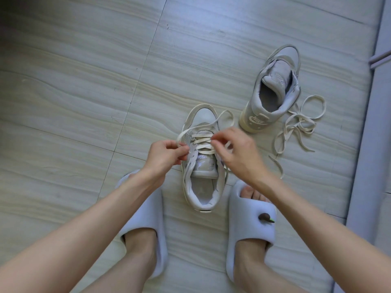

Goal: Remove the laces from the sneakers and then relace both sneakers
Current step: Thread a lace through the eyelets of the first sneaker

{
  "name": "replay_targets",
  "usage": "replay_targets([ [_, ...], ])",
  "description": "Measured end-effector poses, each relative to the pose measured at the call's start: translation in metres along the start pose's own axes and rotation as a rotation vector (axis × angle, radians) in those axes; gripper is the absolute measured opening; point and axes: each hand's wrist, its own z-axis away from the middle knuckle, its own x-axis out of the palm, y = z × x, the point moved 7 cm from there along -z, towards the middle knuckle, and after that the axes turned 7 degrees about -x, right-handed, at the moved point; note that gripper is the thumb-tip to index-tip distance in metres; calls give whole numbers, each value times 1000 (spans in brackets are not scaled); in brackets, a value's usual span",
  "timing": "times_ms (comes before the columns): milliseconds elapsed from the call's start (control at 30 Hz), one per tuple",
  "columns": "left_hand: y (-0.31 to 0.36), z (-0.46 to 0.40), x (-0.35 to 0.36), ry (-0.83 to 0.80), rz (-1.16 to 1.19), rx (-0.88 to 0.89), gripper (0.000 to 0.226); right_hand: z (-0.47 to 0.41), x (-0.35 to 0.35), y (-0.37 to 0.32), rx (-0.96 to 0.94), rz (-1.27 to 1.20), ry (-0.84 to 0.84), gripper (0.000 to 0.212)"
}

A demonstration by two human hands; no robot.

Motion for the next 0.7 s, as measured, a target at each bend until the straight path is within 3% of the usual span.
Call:
replay_targets([
  [67, -5, -1, 0, 21, -4, -20, 17, 4, 24, 4, 0, 24, -205, 11],
  [167, -9, -4, -2, 47, -13, -31, 21, 7, 38, 7, -20, 123, -297, 16],
  [700, -6, -5, 1, 136, -151, 81, 20, 8, 46, 1, 18, 183, -187, 17],
])
